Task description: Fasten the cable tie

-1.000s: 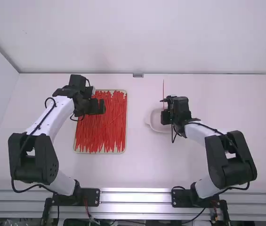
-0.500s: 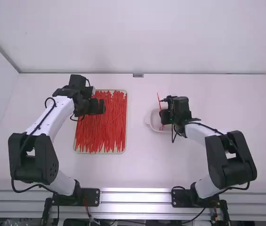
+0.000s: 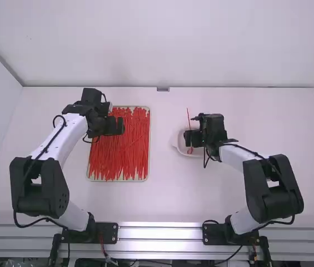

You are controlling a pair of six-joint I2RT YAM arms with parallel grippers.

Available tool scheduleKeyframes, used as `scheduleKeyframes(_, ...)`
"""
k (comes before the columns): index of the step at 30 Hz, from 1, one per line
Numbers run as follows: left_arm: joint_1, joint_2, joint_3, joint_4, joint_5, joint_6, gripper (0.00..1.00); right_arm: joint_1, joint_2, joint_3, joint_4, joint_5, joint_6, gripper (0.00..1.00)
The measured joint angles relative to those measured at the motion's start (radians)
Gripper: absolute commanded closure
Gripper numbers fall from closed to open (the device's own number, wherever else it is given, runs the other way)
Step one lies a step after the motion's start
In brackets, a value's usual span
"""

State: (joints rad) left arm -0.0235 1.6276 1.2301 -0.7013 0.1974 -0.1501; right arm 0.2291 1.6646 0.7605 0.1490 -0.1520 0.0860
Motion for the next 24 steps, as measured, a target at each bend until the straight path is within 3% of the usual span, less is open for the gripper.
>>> scheduleKeyframes(10,0.0,0.0,0.0,0.011,0.0,0.001,0.01,0.0,0.002,0.213,-0.261,0.04,-0.003,0.02)
scheduleKeyframes(16,0.0,0.0,0.0,0.023,0.0,0.001,0.01,0.0,-0.008,0.253,-0.288,0.043,-0.008,0.02)
scheduleKeyframes(24,0.0,0.0,0.0,0.03,0.0,0.001,0.01,0.0,-0.154,0.253,-0.36,0.084,-0.015,0.02)
